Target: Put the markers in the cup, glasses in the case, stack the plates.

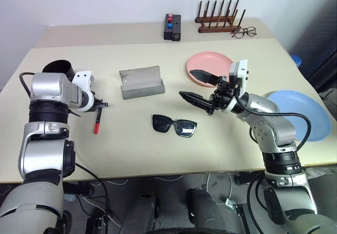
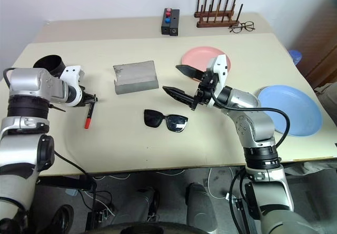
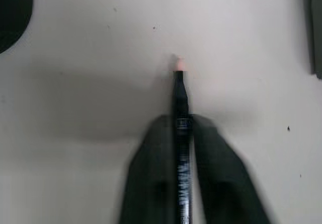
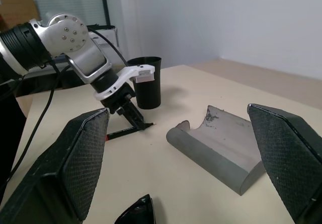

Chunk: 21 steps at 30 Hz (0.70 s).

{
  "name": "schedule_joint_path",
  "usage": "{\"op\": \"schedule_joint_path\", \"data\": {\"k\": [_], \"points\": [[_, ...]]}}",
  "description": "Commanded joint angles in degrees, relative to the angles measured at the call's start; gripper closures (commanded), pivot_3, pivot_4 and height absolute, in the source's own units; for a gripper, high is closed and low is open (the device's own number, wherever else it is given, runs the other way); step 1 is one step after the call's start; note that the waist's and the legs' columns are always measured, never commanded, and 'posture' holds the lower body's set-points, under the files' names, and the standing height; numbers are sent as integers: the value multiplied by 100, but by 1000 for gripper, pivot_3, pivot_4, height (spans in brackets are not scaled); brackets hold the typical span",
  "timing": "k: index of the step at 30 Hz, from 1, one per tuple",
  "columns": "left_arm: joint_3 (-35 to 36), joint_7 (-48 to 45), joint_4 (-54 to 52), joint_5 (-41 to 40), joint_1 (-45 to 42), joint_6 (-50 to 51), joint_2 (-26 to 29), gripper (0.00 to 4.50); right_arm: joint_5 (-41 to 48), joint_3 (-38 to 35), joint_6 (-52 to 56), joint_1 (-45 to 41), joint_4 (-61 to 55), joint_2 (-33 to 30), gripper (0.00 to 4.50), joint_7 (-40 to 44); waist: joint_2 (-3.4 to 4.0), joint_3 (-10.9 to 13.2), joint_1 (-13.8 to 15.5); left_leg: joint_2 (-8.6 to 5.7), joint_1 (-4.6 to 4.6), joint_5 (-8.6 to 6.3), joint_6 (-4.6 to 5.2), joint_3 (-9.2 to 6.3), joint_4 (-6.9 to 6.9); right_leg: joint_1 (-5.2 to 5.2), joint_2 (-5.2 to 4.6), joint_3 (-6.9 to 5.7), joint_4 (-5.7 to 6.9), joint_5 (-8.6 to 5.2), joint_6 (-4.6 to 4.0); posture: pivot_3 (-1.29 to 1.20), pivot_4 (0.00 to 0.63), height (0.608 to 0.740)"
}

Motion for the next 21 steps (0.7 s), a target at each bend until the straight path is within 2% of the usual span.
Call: {"op": "schedule_joint_path", "data": {"k": [1, 4, 6, 10, 12, 18, 21], "points": [[28, -8, -261, 52, 77, 68, 5, 4460, 0, -52, -114, -22, -268, -14, 0, -14, 0, 0, -5, 0, 0, 0, 0, 0, 0, 0, 0, 0, 0, 0, 0, 0, 150, 740], [-14, -11, -519, 69, 67, 112, 28, 4460, -14, -59, -113, -50, -228, -17, 0, -7, 0, 0, -6, 0, 0, 0, 0, 0, 0, -1, 0, 0, 1, 0, 0, 0, 150, 740], [92, -25, -951, 20, 45, -56, -3, 4460, -31, -81, -129, -89, -170, -17, 0, -23, 0, 0, -3, 0, -1, 0, 0, 0, 0, -1, 0, 0, 1, 0, 0, 0, 150, 740], [-170, -368, -1842, -167, -107, 193, 219, 4460, 5, -179, -169, -142, -84, 7, 0, -64, -1, 1, -6, 0, -8, 0, 0, -1, 5, -3, -3, 0, 0, 0, 0, 0, 150, 740], [-168, -199, -2083, -16, -230, 111, 221, 4460, 180, -327, -126, -214, -63, 73, 0, -119, 0, 1, -1, 0, -8, 0, 0, -1, 5, -5, -3, 0, 2, 0, 0, 0, 150, 740], [61, -169, -2173, 24, -376, -673, 114, 4460, 304, -342, -58, -249, -81, 62, 0, -82, 0, 1, -16, 1, -7, 0, -1, -1, 3, -6, -2, 0, 3, 0, 0, 0, 150, 740], [531, -289, -1853, -24, -433, -2474, 24, 4460, 156, -286, -281, -189, -123, 90, 0, -101, 0, 1, -6, 2, -10, 1, -1, -1, 4, -9, -1, -1, 2, 0, 0, 0, 150, 740]]}}
